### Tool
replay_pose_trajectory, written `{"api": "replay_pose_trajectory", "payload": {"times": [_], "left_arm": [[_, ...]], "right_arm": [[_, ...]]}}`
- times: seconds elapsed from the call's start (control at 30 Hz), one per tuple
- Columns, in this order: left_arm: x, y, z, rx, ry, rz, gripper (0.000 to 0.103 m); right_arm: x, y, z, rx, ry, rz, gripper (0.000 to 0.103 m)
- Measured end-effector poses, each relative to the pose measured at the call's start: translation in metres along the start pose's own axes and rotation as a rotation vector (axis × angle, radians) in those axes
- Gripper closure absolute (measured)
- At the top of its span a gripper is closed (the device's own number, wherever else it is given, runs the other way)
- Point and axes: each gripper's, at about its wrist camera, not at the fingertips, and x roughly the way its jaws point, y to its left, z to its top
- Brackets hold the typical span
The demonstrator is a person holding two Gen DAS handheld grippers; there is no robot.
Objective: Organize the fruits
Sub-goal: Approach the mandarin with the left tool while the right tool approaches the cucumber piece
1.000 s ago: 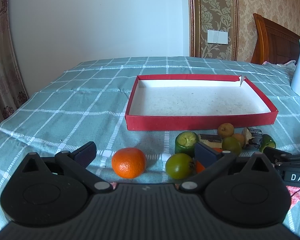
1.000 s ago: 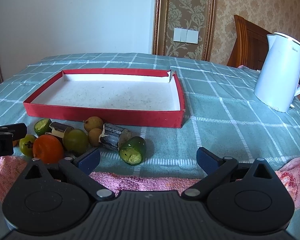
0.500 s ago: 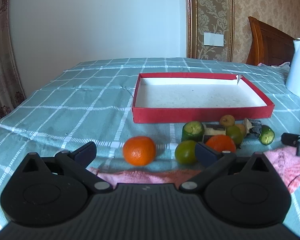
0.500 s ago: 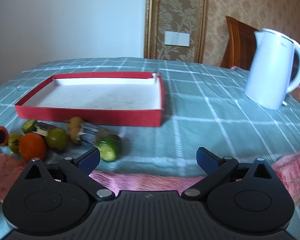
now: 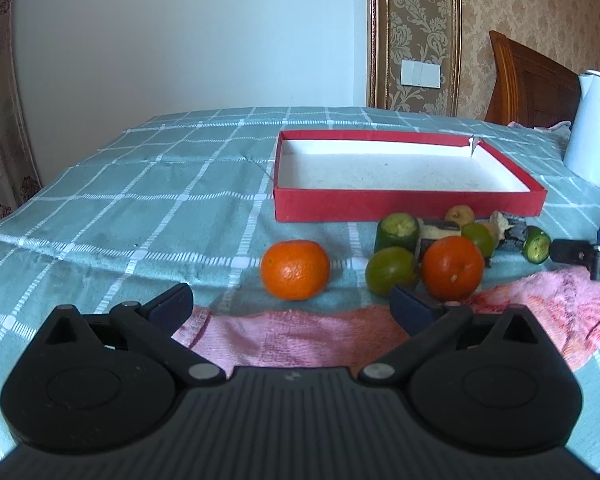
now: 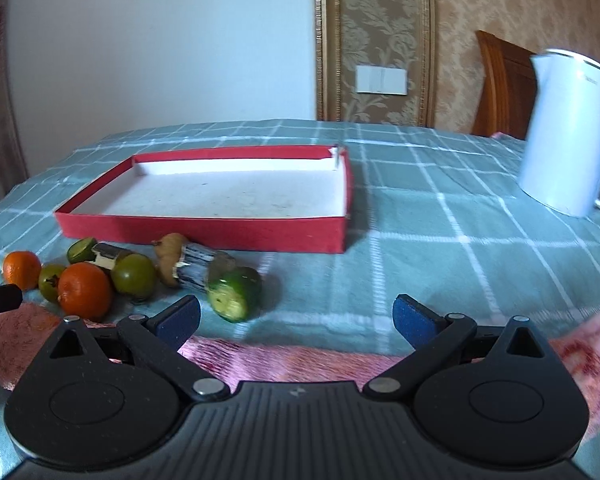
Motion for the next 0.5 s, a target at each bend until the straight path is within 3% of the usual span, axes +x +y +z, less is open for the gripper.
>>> {"api": "replay_pose_trajectory", "payload": {"times": [0.27, 0.37, 0.43, 0.5], "left_arm": [[0.01, 0.002, -0.002, -0.003, 0.014, -0.003, 0.0], [0.014, 0.004, -0.001, -0.015, 0.019, -0.005, 0.0], [0.016, 0.005, 0.001, -0.016, 0.017, -0.005, 0.0], [0.018, 0.005, 0.002, -0.015, 0.018, -0.002, 0.0]], "right_arm": [[0.017, 0.016, 0.008, -0.068, 0.019, -0.026, 0.002], [0.023, 0.017, 0.009, -0.059, 0.049, -0.016, 0.009], [0.028, 0.016, 0.009, -0.054, 0.081, -0.003, 0.02], [0.033, 0.015, 0.008, -0.038, 0.106, 0.017, 0.022]]}}
